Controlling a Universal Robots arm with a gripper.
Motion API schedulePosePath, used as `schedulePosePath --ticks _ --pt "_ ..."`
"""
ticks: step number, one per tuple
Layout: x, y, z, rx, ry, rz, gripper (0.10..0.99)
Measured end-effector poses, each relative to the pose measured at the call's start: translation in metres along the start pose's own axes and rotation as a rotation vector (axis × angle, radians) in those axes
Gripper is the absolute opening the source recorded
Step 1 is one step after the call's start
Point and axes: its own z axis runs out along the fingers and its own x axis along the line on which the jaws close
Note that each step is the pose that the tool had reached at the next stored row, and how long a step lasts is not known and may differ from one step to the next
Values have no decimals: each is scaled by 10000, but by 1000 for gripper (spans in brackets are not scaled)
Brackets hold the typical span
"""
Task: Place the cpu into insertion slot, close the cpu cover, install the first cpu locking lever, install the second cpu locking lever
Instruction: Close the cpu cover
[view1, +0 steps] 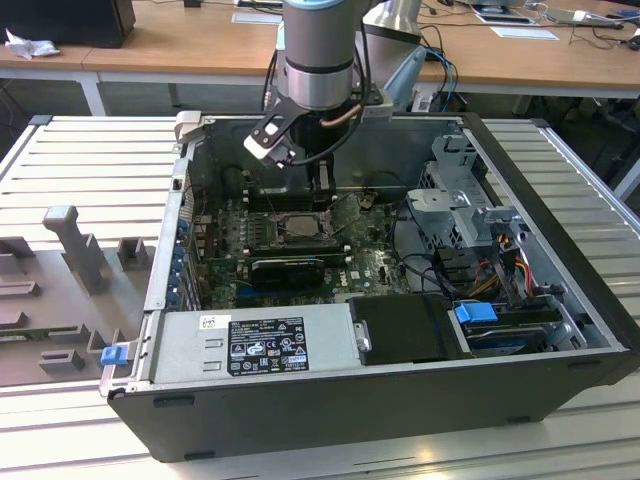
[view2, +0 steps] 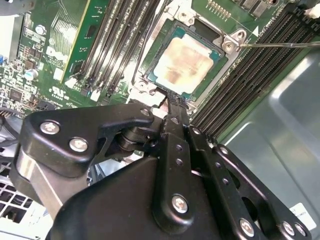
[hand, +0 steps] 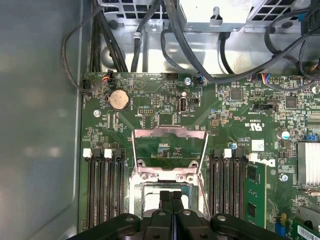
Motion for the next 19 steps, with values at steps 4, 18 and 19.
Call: schedulePosePath --ticks 4,18,19 --pt "0 3 -36 9 11 1 106" --pt "2 13 -188 141 22 3 106" --pt "2 14 -195 147 22 3 106"
